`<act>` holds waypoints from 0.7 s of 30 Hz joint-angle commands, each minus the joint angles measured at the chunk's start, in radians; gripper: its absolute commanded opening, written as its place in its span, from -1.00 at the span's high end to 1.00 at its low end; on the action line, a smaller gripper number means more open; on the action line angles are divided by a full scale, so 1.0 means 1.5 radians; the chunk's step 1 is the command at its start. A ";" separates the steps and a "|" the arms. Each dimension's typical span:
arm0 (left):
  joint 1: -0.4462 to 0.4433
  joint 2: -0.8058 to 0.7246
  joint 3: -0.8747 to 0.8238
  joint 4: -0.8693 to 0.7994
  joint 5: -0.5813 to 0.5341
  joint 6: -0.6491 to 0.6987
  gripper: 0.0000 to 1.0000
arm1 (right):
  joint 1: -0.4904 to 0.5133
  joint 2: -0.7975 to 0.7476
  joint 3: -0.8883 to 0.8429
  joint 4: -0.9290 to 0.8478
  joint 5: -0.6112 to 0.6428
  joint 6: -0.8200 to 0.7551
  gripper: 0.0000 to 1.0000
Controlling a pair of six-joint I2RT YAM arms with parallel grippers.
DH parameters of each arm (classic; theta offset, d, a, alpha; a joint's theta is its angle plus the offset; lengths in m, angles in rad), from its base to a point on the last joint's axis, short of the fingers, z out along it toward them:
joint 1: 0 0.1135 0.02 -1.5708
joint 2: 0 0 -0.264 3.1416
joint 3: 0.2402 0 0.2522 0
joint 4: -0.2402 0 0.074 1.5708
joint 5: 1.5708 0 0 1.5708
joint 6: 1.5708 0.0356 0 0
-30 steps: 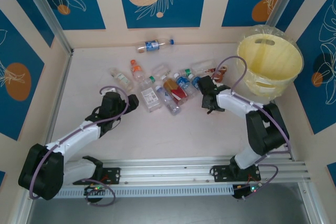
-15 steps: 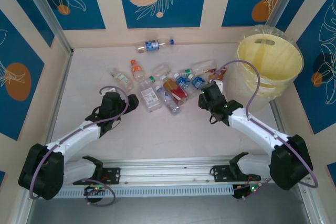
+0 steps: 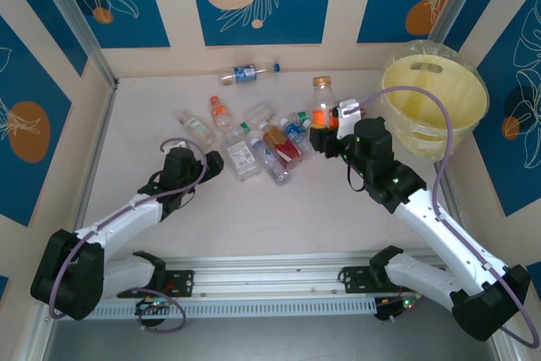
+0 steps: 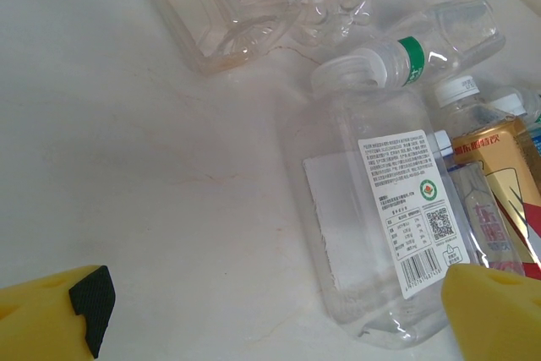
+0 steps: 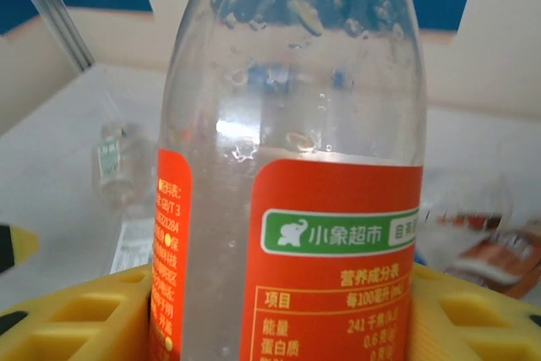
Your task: Put the plastic bottles in the bin
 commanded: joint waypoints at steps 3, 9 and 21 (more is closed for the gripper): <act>0.011 -0.011 -0.004 -0.004 0.007 -0.007 -1.00 | -0.109 0.009 0.116 -0.026 0.034 -0.038 0.02; 0.013 -0.017 -0.006 -0.004 -0.001 -0.011 -1.00 | -0.298 0.076 0.248 -0.181 -0.084 0.000 0.00; 0.014 -0.003 0.002 0.003 0.009 -0.019 -1.00 | -0.520 0.199 0.315 -0.281 -0.172 0.012 -0.07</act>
